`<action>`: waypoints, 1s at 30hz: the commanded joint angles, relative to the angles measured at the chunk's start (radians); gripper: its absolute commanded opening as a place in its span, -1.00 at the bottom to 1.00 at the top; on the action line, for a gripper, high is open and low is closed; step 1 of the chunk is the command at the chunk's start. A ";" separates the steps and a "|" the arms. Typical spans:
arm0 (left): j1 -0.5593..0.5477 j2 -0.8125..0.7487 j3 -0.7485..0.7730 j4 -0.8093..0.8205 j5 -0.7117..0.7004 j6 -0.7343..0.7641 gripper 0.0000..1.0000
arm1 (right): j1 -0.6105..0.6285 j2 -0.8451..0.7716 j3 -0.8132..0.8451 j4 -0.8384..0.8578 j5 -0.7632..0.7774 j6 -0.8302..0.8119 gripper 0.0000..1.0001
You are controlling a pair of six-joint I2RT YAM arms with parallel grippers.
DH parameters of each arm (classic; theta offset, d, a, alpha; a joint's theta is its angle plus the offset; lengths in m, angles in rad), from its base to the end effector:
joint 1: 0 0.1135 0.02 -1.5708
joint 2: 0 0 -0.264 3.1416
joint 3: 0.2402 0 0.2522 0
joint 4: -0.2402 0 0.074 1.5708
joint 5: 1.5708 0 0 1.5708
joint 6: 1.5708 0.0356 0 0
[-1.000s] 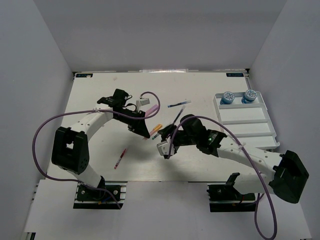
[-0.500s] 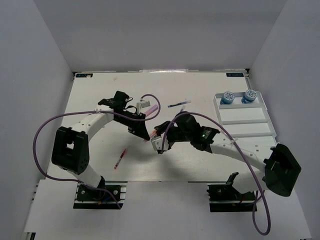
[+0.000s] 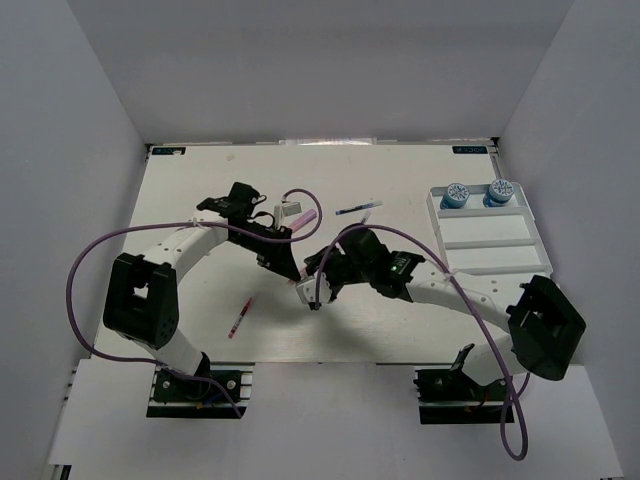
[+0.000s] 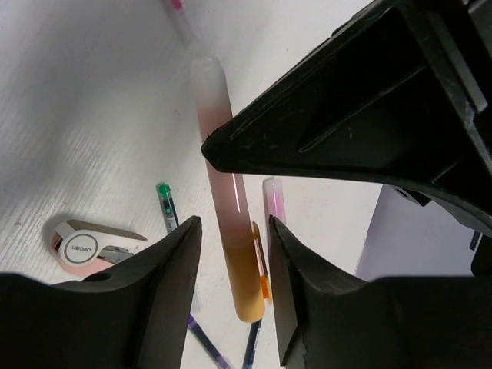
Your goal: Sort the stationery into containers
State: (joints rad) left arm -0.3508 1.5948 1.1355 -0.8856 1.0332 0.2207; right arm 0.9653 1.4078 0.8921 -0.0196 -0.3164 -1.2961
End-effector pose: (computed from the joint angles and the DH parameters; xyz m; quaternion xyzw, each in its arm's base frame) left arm 0.2648 -0.1295 0.2327 0.2969 0.8132 -0.4961 0.0659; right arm 0.1688 0.2633 0.2504 -0.8095 0.2950 0.0546 0.5046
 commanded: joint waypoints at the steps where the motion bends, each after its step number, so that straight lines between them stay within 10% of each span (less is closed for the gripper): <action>1: -0.005 -0.019 -0.002 0.013 0.042 0.012 -1.00 | 0.009 0.016 0.051 0.030 -0.018 -0.037 -0.10; 9: -0.005 -0.038 -0.014 0.028 0.030 0.003 -1.00 | 0.009 0.051 0.074 -0.013 0.007 -0.061 -0.55; 12: -0.005 -0.056 -0.025 0.039 0.030 -0.003 -0.63 | 0.009 0.039 0.062 -0.013 0.007 -0.055 -0.77; 16: 0.004 -0.110 -0.057 0.120 -0.041 -0.078 0.41 | 0.010 0.005 0.035 -0.023 0.026 -0.032 -1.00; 21: 0.018 -0.203 -0.094 0.195 -0.142 -0.150 0.96 | 0.006 -0.090 -0.018 -0.089 0.057 -0.009 -1.00; 30: 0.062 -0.167 0.062 0.122 -0.164 -0.133 0.96 | -0.071 -0.332 -0.195 -0.259 0.200 -0.015 -1.00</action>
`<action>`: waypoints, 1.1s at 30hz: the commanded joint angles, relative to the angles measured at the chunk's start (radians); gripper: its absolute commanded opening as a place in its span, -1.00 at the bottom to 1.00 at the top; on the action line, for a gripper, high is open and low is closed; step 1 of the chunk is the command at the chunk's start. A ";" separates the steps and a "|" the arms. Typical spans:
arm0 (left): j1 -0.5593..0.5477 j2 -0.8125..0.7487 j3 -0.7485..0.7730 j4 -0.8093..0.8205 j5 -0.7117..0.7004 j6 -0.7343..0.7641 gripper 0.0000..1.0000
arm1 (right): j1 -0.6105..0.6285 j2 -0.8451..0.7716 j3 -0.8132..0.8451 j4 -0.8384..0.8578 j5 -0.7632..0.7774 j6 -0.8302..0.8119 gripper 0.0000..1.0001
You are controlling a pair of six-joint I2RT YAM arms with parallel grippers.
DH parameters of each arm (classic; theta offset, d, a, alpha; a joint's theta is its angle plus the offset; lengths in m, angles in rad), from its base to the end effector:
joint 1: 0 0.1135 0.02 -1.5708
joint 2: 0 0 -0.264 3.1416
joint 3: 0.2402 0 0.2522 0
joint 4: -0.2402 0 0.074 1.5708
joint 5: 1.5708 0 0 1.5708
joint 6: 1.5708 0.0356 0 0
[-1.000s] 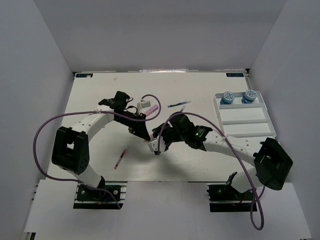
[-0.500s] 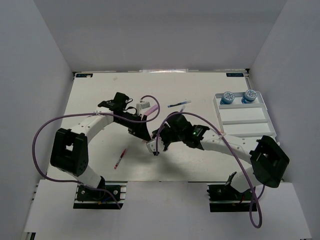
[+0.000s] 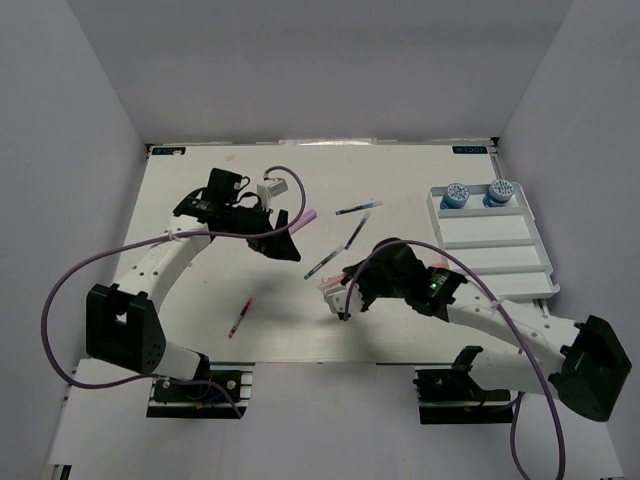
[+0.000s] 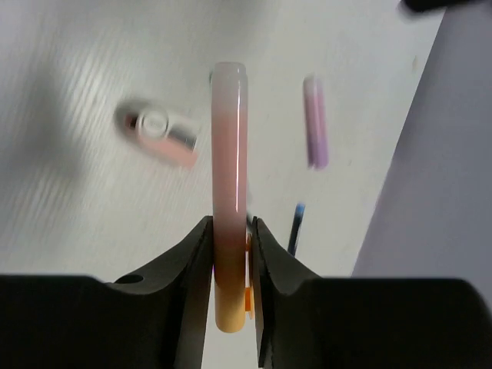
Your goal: Sort the stationery into containers
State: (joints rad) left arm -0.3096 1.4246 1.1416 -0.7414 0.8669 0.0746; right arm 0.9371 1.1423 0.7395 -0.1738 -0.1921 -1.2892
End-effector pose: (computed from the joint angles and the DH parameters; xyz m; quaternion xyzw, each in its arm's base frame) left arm 0.2622 -0.1124 0.2810 0.2781 0.8362 -0.4303 0.1958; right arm 0.1429 0.2059 0.2534 -0.8051 0.3456 -0.0001 0.4821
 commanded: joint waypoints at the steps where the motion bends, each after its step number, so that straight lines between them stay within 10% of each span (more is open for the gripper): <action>1: 0.021 0.017 0.073 -0.027 0.003 0.013 0.96 | -0.081 -0.105 -0.055 -0.134 0.095 -0.036 -1.00; 14: 0.030 0.134 0.087 0.057 0.063 -0.006 0.96 | -0.526 0.100 0.247 -0.354 0.013 -0.019 -1.00; 33: 0.030 0.200 0.109 0.079 0.058 0.060 0.96 | -1.055 0.220 0.208 -0.440 -0.133 -0.600 -1.00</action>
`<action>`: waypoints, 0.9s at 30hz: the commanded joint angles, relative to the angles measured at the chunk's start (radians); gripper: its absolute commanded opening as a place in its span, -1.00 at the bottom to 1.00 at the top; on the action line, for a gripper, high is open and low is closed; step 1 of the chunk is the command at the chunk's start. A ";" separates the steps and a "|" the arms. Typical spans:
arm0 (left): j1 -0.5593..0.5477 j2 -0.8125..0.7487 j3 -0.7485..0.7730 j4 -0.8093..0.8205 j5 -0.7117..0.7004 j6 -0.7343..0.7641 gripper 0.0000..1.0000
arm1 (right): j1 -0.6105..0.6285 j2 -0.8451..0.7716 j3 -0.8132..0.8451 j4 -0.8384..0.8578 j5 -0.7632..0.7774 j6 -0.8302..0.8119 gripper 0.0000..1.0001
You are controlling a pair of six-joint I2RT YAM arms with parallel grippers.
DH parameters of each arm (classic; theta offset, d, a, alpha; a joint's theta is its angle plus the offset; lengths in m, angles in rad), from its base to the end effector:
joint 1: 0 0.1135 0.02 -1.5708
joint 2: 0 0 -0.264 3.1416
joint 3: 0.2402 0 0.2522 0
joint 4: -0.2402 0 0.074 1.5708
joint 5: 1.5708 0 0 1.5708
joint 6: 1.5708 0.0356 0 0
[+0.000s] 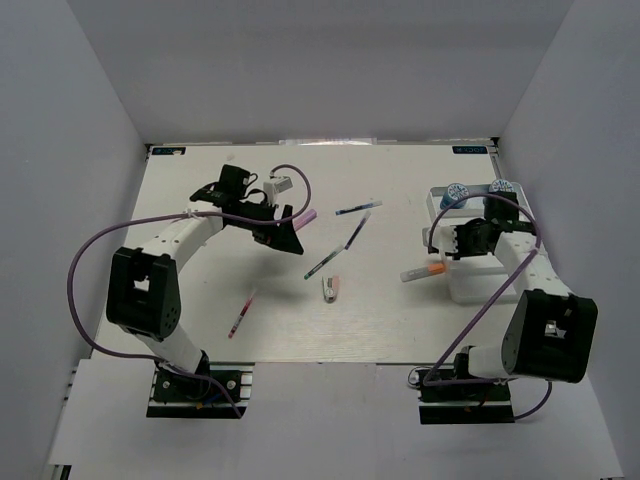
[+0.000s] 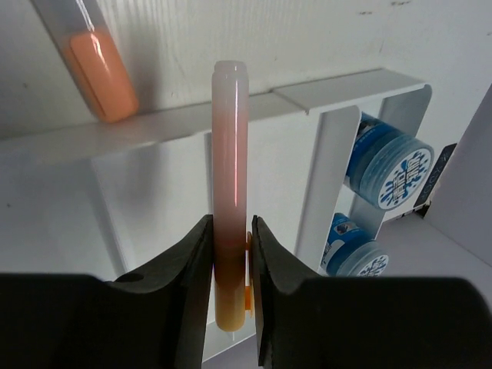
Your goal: Sort the stationery into containers
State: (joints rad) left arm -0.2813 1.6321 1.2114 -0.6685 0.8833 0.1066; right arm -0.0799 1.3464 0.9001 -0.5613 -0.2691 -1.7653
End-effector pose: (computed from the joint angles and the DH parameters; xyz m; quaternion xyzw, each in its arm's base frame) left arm 0.3084 -0.1178 0.2461 0.2692 0.8419 -0.4323 0.1786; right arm 0.2659 -0.0118 0.2277 -0.7354 0.6056 -0.1417 0.2690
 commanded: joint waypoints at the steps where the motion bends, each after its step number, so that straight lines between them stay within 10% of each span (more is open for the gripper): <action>1: 0.002 -0.011 0.039 0.013 0.039 0.028 0.96 | -0.055 0.017 0.048 -0.069 -0.058 -0.144 -1.00; 27: -0.018 -0.005 0.037 0.050 -0.046 -0.008 0.96 | -0.236 0.056 -0.023 -0.003 -0.022 -0.364 -0.81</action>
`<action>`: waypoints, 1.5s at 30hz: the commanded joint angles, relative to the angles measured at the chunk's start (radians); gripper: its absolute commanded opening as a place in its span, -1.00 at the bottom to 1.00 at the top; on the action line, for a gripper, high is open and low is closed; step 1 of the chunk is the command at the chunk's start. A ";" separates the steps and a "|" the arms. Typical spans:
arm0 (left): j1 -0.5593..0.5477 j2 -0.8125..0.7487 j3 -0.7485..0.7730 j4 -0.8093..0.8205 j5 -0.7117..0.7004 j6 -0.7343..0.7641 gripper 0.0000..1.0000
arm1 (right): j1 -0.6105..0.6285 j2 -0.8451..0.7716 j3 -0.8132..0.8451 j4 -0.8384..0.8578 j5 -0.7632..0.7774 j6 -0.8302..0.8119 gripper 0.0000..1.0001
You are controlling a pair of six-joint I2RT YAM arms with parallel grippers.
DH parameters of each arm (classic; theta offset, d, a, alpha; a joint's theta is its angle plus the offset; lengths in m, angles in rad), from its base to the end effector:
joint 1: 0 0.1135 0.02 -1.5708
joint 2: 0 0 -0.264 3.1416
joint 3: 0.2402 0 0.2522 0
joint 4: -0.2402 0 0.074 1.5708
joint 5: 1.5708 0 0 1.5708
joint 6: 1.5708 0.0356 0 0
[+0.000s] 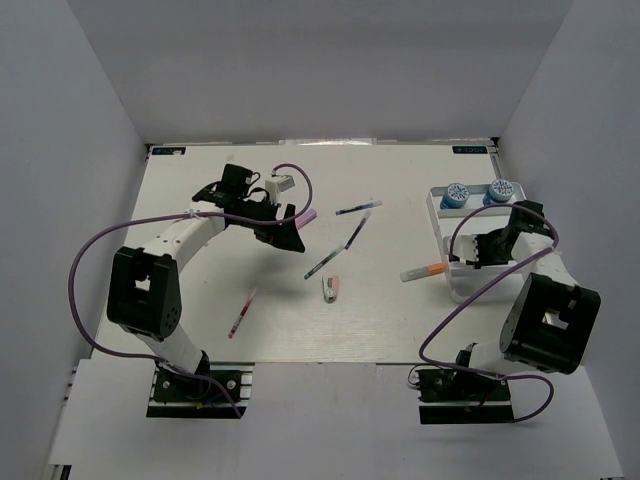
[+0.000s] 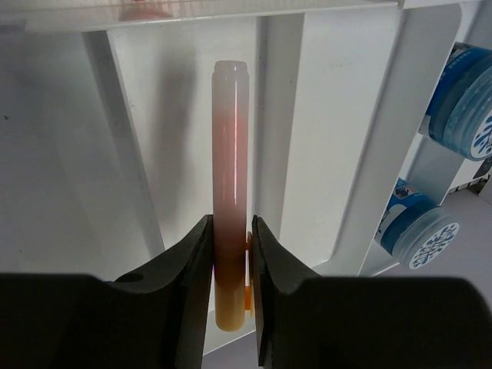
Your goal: Sort the stationery into containers
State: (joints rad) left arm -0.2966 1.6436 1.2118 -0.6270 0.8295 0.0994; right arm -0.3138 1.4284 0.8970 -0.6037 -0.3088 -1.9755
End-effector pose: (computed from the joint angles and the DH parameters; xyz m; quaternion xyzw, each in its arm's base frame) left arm 0.3125 -0.1230 0.2433 0.2742 0.8480 -0.4108 0.1922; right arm 0.2598 -0.0729 0.2046 -0.7349 0.6259 -0.1324 0.2250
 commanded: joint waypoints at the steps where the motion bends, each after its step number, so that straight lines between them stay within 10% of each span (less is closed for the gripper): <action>1: -0.003 -0.013 0.037 0.010 0.010 -0.001 0.96 | -0.001 -0.026 -0.030 0.054 0.023 -0.152 -0.69; 14: -0.012 -0.114 -0.075 0.223 -0.174 -0.125 0.96 | 0.007 -0.045 -0.067 0.160 0.077 -0.125 0.30; 28: -0.044 0.151 0.106 0.191 -0.579 0.022 0.50 | 0.061 -0.098 0.373 -0.132 -0.312 0.412 0.21; 39: -0.115 0.300 0.156 0.268 -0.714 0.108 0.49 | 0.214 -0.223 0.338 -0.134 -0.397 0.690 0.20; 45: -0.124 0.364 0.169 0.285 -0.757 0.126 0.12 | 0.255 -0.217 0.395 -0.165 -0.447 0.776 0.17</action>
State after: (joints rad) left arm -0.4175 2.0045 1.3518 -0.3744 0.1146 0.2031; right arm -0.0734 1.2152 1.2362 -0.7265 -0.6888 -1.2819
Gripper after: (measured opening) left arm 0.577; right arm 0.586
